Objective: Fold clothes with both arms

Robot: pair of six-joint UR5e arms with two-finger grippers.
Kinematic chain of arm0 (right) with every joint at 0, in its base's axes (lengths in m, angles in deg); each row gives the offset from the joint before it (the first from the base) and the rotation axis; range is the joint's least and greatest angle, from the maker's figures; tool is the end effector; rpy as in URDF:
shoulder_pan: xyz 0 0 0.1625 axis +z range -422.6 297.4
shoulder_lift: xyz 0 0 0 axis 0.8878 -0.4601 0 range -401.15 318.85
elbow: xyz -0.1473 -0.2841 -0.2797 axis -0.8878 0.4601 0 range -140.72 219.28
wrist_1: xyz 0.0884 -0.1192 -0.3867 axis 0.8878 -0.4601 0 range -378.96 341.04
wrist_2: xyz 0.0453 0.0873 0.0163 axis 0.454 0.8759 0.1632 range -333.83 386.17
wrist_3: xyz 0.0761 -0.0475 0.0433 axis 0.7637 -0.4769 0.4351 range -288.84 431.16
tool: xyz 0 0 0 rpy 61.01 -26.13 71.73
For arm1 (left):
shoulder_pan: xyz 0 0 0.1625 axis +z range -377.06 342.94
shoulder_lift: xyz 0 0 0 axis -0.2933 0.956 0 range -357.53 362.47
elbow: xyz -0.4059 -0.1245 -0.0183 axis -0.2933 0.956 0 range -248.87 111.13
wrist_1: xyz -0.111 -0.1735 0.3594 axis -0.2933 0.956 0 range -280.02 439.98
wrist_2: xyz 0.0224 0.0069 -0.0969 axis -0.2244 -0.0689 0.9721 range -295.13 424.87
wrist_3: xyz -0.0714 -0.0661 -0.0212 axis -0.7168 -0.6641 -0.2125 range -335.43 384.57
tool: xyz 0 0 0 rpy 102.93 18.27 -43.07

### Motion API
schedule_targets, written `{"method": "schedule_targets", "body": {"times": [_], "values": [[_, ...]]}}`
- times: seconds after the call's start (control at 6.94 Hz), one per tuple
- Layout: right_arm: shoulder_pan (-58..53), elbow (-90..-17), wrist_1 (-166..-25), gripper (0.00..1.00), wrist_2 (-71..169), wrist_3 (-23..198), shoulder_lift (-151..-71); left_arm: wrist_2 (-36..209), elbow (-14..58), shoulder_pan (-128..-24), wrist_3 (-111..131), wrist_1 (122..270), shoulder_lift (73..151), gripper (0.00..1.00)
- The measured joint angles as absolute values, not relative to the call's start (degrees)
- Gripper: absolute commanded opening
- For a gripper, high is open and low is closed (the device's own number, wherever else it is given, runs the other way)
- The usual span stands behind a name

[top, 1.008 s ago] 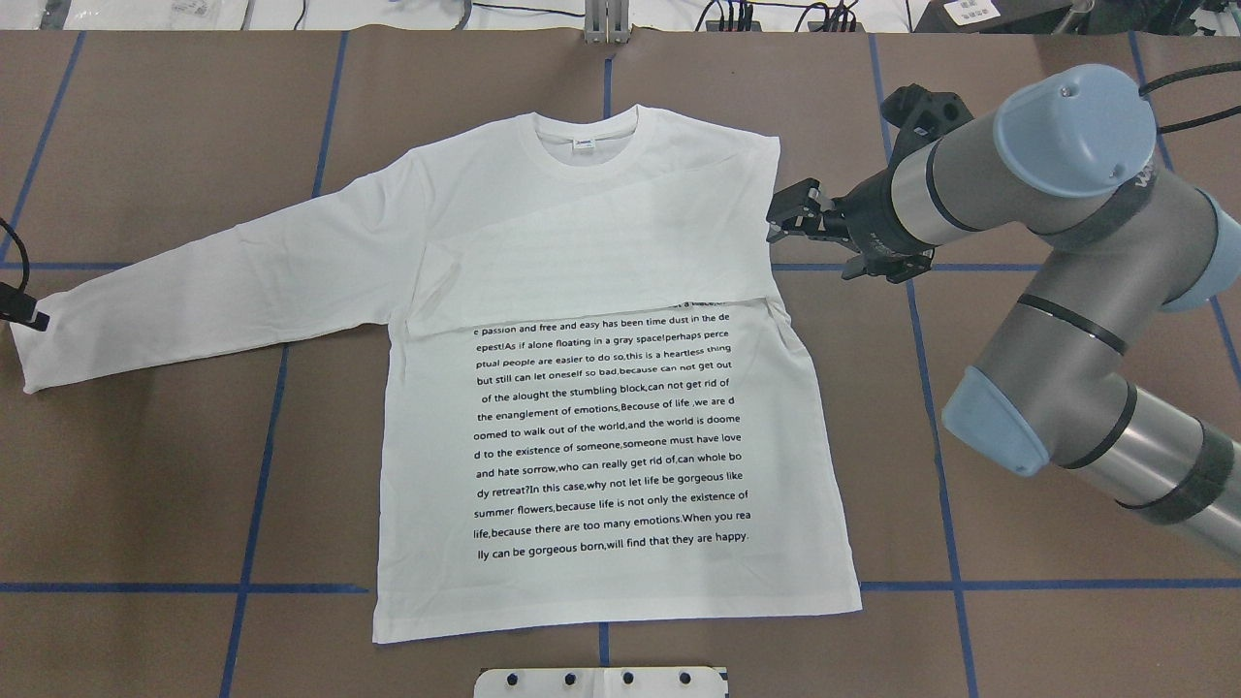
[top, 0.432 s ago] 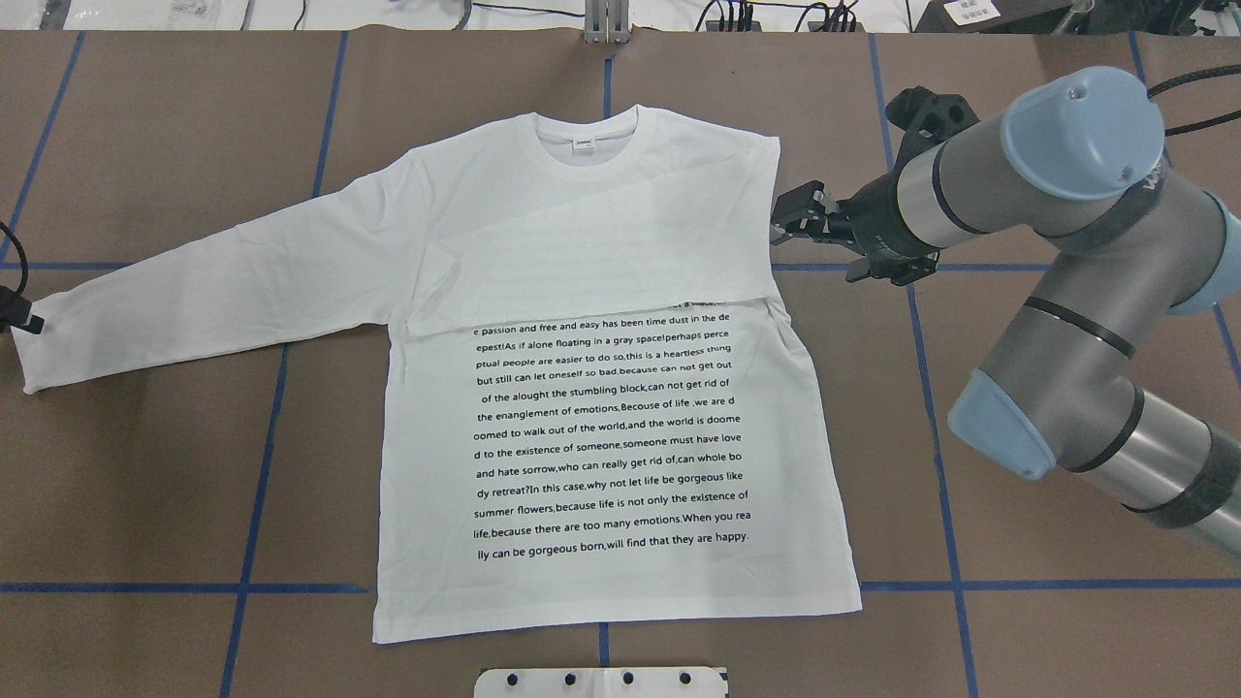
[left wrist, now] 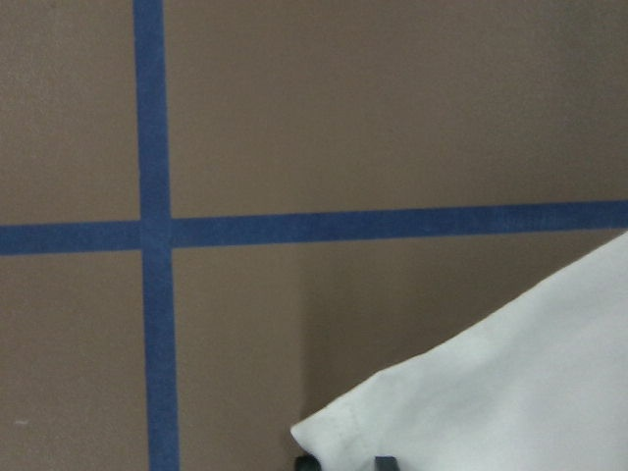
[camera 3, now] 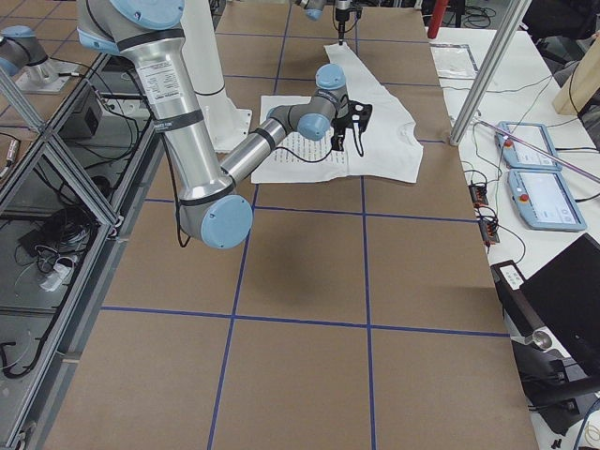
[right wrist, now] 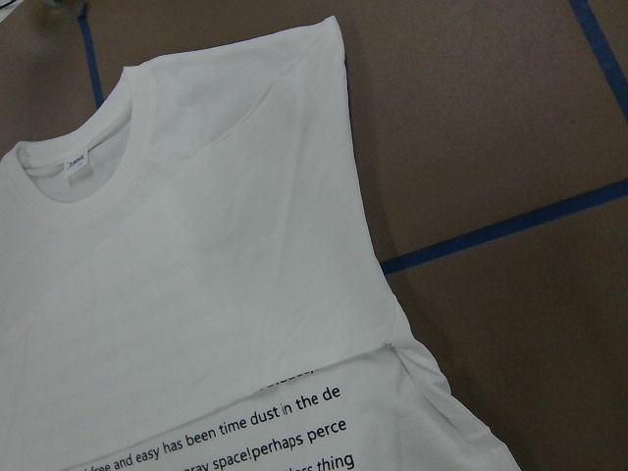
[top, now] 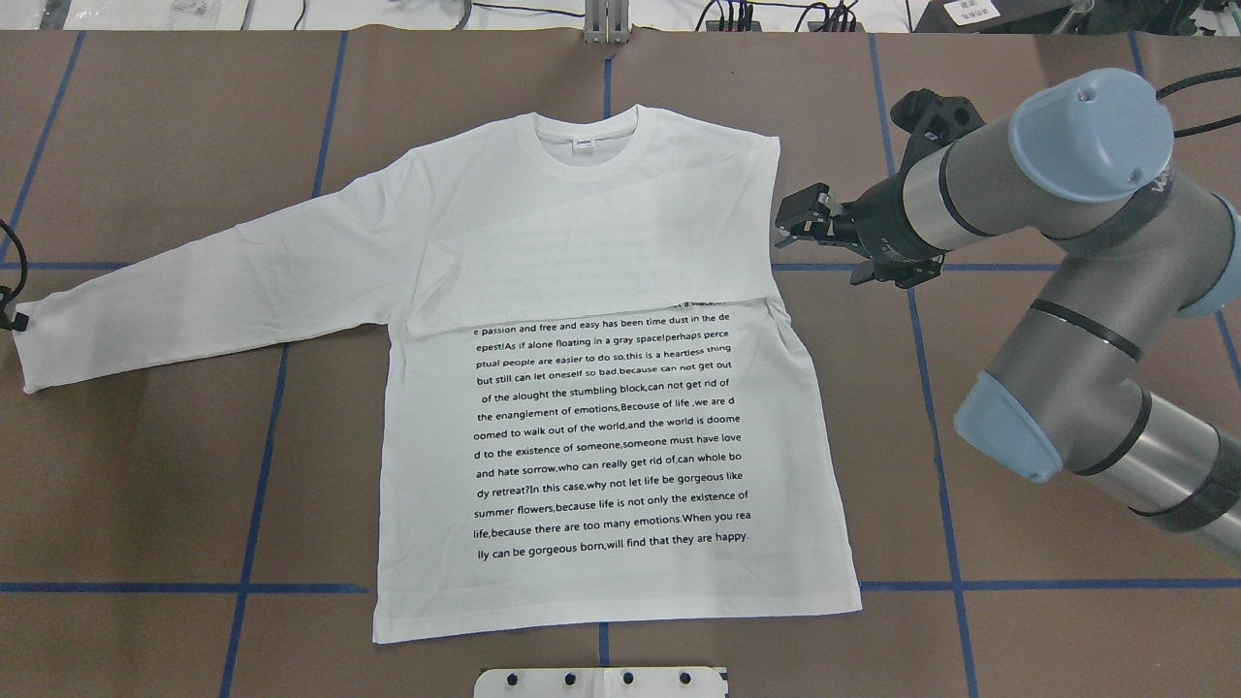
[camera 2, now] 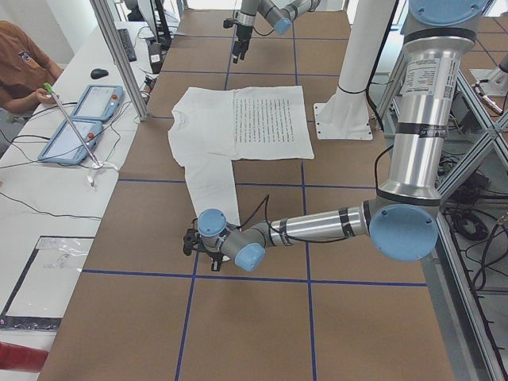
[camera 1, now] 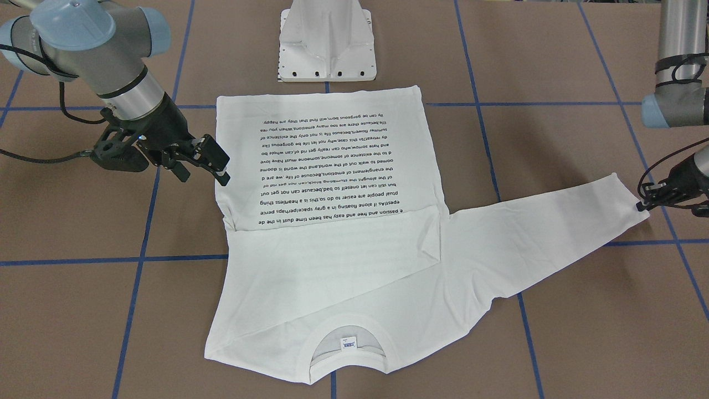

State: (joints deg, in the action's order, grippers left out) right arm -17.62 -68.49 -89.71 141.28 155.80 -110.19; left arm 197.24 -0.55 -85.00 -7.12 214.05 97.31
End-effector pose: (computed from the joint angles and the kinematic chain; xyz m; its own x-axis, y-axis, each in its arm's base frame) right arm -0.3510 -0.4795 0.2773 0.4093 0.2896 0.8652 -0.3489 0.9259 -0.1449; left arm 0.1390 -0.5194 0.7194 0.6596 0.0465 -0.7502 0.0146 0.9971 0.0747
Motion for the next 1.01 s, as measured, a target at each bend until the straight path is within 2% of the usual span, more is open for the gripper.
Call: {"method": "schedule_targets", "body": {"times": [0.29, 0.43, 0.72, 1.01], "values": [[-17.4, -68.5, -89.7, 1.00, 141.5, 155.7, -110.3, 197.6, 2.0, -85.0, -8.9, 212.9, 97.6, 0.00], [-16.6, -68.7, -89.7, 1.00, 142.3, 155.7, -110.3, 198.4, 5.6, -85.0, -11.0, 210.0, 98.2, 0.00], [-12.1, -68.9, -89.7, 1.00, 147.7, 154.3, -111.2, 201.1, 18.9, -84.4, -18.5, 196.2, 102.4, 0.00], [-6.4, -68.9, -89.7, 1.00, 153.8, 148.1, -113.5, 201.9, 28.6, -77.1, -38.6, 187.6, 111.2, 0.00]]}}
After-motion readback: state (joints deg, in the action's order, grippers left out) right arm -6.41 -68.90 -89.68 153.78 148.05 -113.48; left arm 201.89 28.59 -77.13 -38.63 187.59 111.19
